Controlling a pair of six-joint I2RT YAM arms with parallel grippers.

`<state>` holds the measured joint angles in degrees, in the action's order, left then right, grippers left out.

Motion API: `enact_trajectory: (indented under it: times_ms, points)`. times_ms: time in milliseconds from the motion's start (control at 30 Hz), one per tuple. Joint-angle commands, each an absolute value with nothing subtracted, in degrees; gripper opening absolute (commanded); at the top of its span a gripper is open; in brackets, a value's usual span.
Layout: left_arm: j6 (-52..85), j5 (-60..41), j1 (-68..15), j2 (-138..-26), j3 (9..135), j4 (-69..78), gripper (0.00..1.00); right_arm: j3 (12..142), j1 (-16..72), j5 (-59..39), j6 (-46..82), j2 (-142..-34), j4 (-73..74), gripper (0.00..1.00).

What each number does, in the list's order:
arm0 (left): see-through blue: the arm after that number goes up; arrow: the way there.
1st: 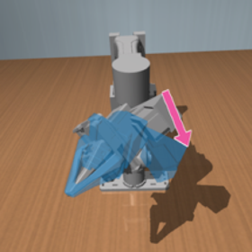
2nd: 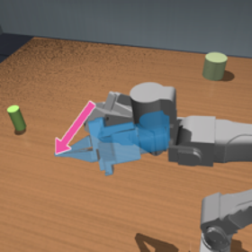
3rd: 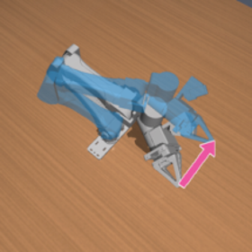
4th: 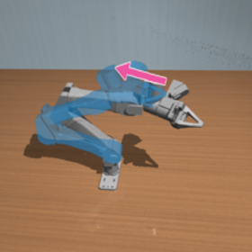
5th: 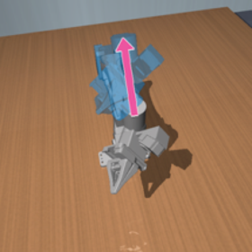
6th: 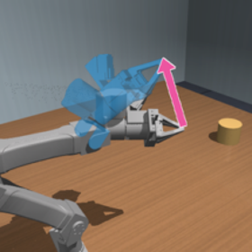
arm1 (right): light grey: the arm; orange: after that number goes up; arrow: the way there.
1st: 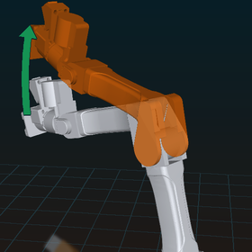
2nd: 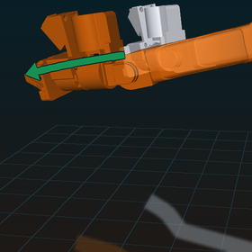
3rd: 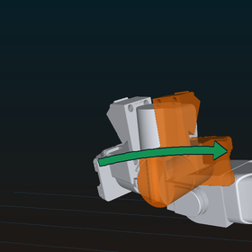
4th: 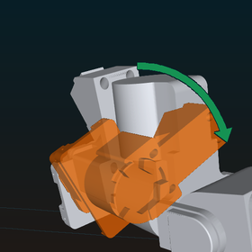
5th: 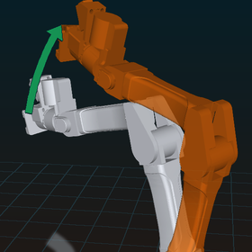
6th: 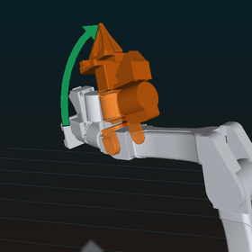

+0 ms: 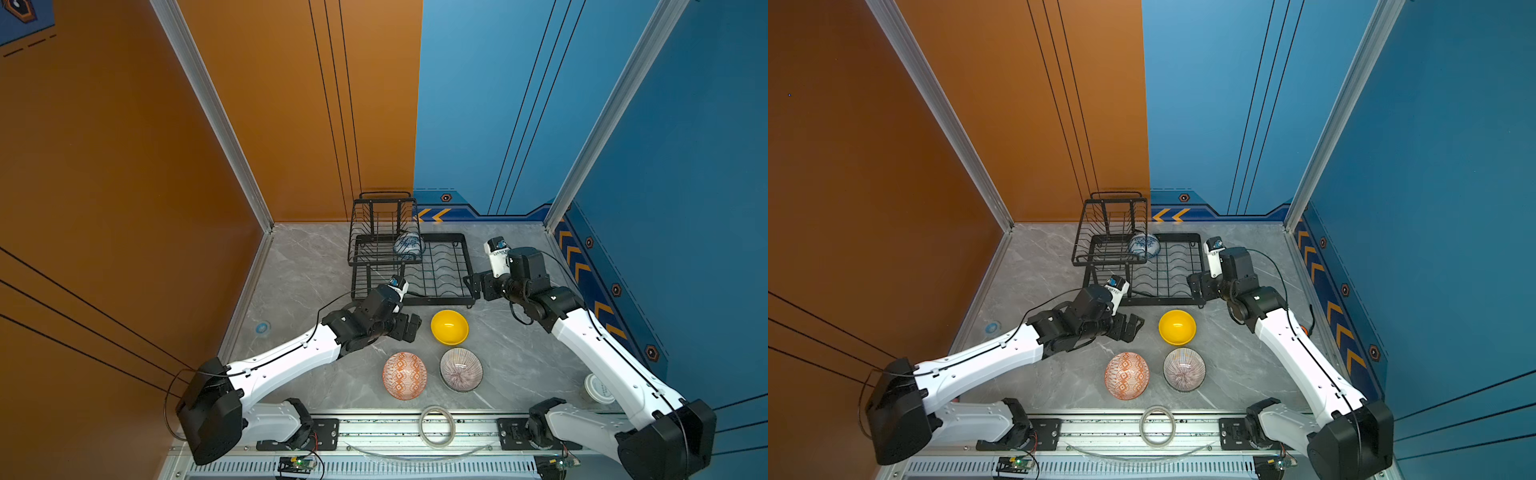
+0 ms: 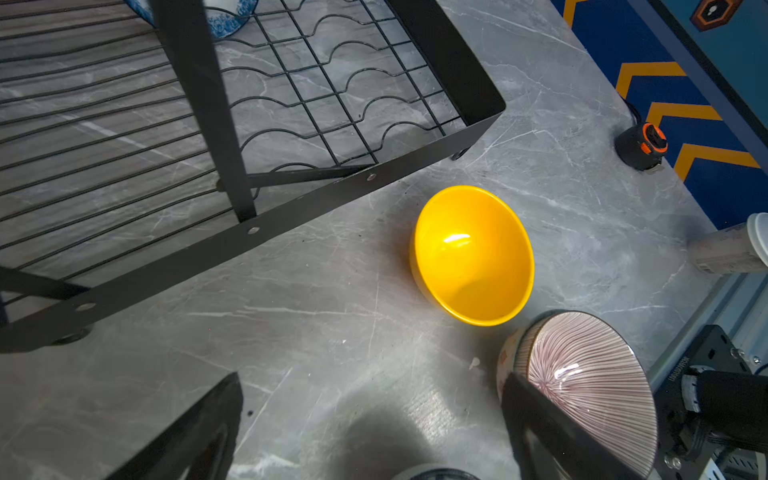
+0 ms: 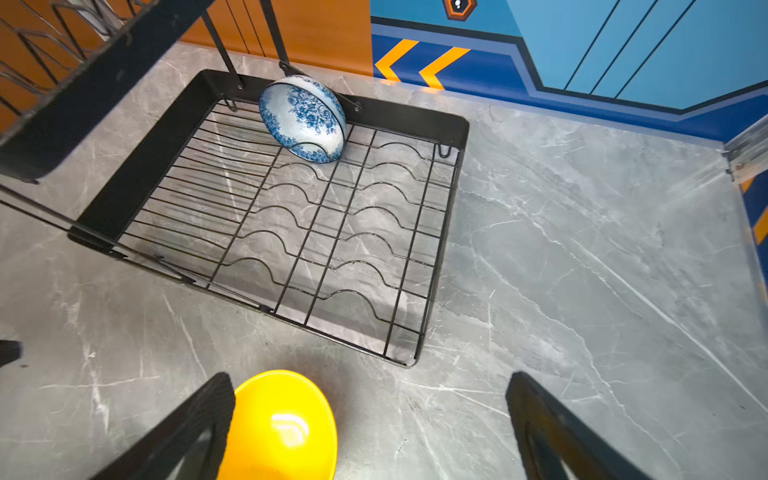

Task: Load the bowls into the dish rack
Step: 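Reach the left gripper to the yellow bowl rim while the right gripper withdraws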

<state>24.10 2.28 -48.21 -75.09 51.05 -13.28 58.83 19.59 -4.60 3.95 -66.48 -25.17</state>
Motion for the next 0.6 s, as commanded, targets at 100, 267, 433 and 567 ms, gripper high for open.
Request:
enact_trajectory:
  times_ms: [100, 267, 433, 567]
  points:
    - [26.20, 0.80, -49.73, -82.68, 54.36, -8.44, 0.98, 58.54, 18.15, -8.98, 5.78, -64.86, -27.17, 1.00]
    - [27.22, 0.00, -50.21, -87.14, 57.13, -8.29, 0.98, 58.51, 17.87, -8.62, 5.71, -65.02, -27.03, 1.00]
    - [27.79, -1.51, -50.76, -91.40, 58.62, -7.91, 0.98, 58.38, 17.75, -8.53, 5.96, -65.34, -26.63, 1.00]
    - [28.52, -2.89, -50.87, -94.70, 61.46, -7.56, 0.99, 57.54, 17.75, -8.18, 5.90, -65.04, -26.54, 1.00]
